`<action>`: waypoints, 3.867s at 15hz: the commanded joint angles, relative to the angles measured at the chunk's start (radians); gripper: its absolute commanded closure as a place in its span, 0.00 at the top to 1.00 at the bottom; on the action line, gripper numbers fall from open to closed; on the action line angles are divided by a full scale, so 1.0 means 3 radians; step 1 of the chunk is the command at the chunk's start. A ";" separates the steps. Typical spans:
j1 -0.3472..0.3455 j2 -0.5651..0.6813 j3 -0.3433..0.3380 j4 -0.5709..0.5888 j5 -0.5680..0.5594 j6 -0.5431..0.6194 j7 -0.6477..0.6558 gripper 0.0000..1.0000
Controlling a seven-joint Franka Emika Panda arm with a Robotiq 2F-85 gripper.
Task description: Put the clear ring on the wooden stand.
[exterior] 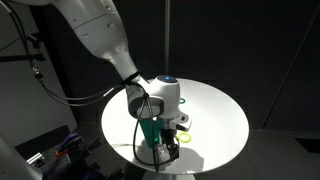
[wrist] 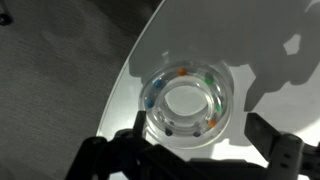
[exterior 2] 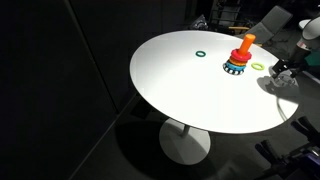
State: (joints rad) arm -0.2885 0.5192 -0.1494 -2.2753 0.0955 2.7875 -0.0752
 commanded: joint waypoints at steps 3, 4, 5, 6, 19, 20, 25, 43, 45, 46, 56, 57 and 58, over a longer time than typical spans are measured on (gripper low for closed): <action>-0.0048 -0.0034 0.0017 -0.0003 0.0042 -0.0090 0.0024 1.00; -0.0044 -0.0039 0.0011 -0.0007 0.0038 -0.0094 0.0028 1.00; -0.0042 -0.0045 0.0007 -0.0010 0.0036 -0.0097 0.0030 1.00; -0.0038 -0.0055 -0.0001 -0.0015 0.0032 -0.0106 0.0035 1.00; -0.0002 -0.0128 -0.0104 -0.0061 -0.0012 -0.0233 0.0071 1.00; 0.0001 -0.0130 -0.0114 -0.0063 -0.0016 -0.0238 0.0076 1.00; 0.0002 -0.0112 -0.0148 -0.0060 -0.0018 -0.0274 0.0095 1.00; -0.0076 0.0022 -0.0054 -0.0028 0.0061 -0.0098 0.0026 1.00; -0.0079 0.0040 -0.0049 -0.0026 0.0062 -0.0062 0.0027 1.00; -0.0083 0.0051 -0.0046 -0.0022 0.0063 -0.0048 0.0025 1.00; -0.0090 0.0054 -0.0029 -0.0032 0.0074 -0.0006 0.0027 0.67; -0.0085 0.0033 -0.0032 -0.0041 0.0070 -0.0010 0.0027 0.67; -0.0076 0.0012 -0.0039 -0.0050 0.0065 -0.0020 0.0036 0.67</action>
State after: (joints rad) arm -0.2925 0.5474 -0.1775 -2.2795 0.1021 2.7755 -0.0656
